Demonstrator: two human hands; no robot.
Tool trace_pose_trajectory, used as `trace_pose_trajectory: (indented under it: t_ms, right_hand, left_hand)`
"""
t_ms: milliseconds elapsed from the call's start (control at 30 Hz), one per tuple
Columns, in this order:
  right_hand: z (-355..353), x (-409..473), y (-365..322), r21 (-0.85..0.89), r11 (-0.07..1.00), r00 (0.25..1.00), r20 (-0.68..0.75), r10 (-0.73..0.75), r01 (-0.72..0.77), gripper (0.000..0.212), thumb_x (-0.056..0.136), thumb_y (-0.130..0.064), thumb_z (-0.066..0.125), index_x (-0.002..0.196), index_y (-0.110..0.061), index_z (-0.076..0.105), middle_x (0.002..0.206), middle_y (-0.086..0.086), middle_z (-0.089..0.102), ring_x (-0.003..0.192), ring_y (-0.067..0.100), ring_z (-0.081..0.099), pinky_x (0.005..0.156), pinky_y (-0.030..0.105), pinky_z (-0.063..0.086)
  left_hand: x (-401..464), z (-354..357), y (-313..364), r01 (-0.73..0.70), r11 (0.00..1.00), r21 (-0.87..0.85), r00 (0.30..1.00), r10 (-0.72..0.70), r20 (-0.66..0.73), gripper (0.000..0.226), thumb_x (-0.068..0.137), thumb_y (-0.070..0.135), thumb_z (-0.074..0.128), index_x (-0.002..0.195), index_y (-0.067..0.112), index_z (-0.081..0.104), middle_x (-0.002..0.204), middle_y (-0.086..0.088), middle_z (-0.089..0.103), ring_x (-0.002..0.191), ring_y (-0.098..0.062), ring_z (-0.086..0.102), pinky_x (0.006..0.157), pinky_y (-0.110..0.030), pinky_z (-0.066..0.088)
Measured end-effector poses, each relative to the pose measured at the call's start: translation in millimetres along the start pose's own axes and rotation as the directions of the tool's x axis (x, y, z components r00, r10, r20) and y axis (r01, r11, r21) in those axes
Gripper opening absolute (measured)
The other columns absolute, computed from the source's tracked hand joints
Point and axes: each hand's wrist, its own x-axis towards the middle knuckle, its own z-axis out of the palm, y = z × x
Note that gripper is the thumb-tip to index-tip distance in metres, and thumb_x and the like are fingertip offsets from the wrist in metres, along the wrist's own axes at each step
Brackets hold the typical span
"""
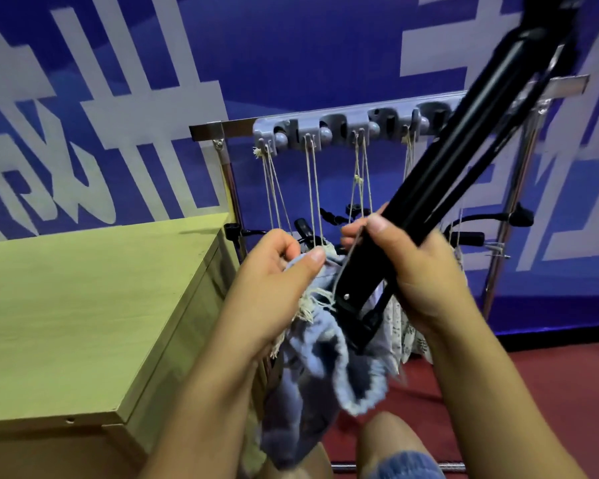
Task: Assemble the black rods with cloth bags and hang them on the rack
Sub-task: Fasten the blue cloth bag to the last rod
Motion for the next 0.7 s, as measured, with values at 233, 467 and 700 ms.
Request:
trace_pose_trajectory:
  t_ms: [233,467,700]
  right_hand:
    - [9.8,-11.8,26.7,-0.220,0.974,0.998,-0.004,0.061,-0.061,0.036,0.068,-0.045,0.073,0.092,-0.023,0.059,0.086,-0.008,0.067,0.081,0.003,0.064,0.074,0.020,0.050]
    - [9.6,-8.4,27.2,-0.263,0.963,0.969,-0.246,-0.001,-0.066,0.053,0.070,-0.044,0.066,0.114,-0.021,0.048,0.092,-0.016,0.059,0.083,-0.008,0.056,0.065,-0.001,0.042]
    - [9.6,-8.0,40.0,-0.312,0.949,0.964,-0.261,-0.041,-0.044,0.028,0.079,-0.032,0.069,0.093,-0.034,0.044,0.086,-0.015,0.059,0.080,-0.004,0.061,0.070,0.012,0.048]
  left_hand:
    - [10.4,1.3,2.0,0.201,0.935,-0.292,0.979,-0.196,0.048,0.029,0.083,0.016,0.067,0.064,0.019,0.046,0.069,-0.016,0.053,0.059,-0.020,0.052,0.057,-0.029,0.042]
    - [-35.1,7.3,-21.0,-0.425,0.839,0.339,0.708,0.542,-0.453,0.013,0.089,0.030,0.055,0.082,0.022,0.048,0.077,-0.004,0.051,0.070,-0.018,0.051,0.066,-0.027,0.045]
    - [-35.7,31.2,-70.7,-0.026,0.749,0.662,0.979,0.155,-0.136,0.035,0.078,0.056,0.061,0.078,0.026,0.042,0.074,0.009,0.046,0.068,-0.017,0.054,0.060,-0.033,0.044]
